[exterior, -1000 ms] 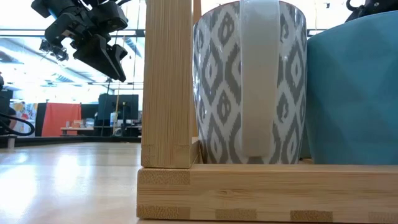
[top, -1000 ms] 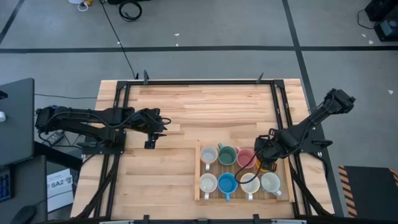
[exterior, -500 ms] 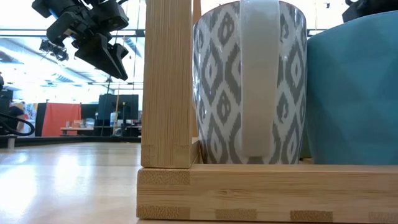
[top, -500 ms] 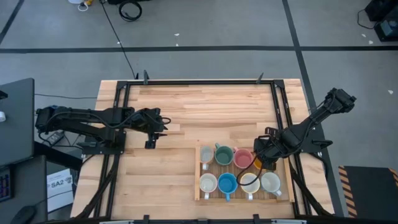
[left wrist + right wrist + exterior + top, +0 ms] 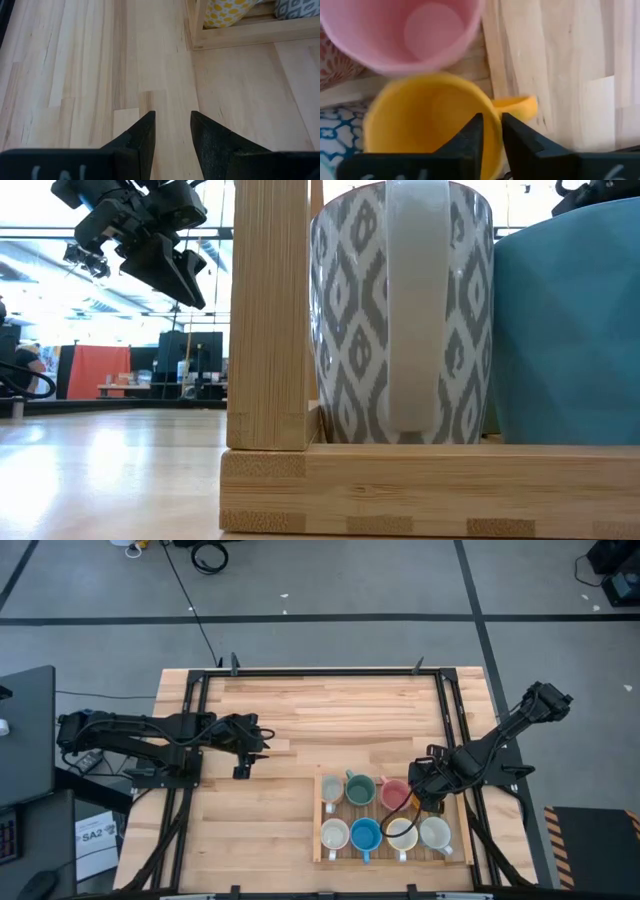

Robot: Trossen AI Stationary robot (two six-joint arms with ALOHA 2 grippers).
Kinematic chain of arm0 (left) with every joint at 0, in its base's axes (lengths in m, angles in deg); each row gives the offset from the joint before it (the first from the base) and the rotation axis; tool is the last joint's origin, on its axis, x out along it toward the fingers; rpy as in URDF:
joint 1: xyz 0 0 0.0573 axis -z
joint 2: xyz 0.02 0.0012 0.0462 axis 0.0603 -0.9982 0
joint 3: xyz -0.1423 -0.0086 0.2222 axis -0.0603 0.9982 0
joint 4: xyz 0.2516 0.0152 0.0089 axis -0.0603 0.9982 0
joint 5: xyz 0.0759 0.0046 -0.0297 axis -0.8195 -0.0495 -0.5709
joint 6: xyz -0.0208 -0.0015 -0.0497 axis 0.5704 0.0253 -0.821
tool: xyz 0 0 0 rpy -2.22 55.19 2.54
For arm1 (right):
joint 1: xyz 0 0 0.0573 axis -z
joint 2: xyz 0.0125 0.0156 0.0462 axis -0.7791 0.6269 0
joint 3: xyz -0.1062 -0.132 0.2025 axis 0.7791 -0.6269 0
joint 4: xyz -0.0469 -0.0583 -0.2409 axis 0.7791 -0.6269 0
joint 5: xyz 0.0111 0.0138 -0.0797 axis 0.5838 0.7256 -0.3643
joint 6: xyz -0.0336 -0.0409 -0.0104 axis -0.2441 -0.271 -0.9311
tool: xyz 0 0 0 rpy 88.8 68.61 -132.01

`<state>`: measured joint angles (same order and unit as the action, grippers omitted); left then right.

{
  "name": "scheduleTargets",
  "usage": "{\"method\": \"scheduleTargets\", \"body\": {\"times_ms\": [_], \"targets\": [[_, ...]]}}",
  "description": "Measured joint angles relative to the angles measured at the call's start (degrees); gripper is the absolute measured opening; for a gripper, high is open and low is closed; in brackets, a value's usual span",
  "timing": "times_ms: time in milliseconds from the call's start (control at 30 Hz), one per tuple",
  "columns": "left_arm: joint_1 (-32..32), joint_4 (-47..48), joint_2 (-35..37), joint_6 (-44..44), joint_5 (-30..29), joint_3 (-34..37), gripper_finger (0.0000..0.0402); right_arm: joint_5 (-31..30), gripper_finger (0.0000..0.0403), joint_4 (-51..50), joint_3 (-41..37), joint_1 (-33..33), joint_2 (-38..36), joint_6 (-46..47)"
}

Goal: Place coffee mugs
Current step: Put the yellow mug on the shelf, then return to Home Position

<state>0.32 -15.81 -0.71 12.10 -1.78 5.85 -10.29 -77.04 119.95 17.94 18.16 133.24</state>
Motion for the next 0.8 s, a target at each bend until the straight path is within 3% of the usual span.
{"method": "scheduleTargets", "body": {"times_ms": [233,800], "targets": [[-0.01,0.00,0.00,-0.01,0.00,-0.02,0.0130,0.19,0.0111,-0.26,0.00,0.01,0.02,-0.19],[0.00,0.02,0.00,0.00,0.00,-0.02,0.0130,3.04,0.0115,-4.64,3.90,0.00,0.02,-0.21]]}}
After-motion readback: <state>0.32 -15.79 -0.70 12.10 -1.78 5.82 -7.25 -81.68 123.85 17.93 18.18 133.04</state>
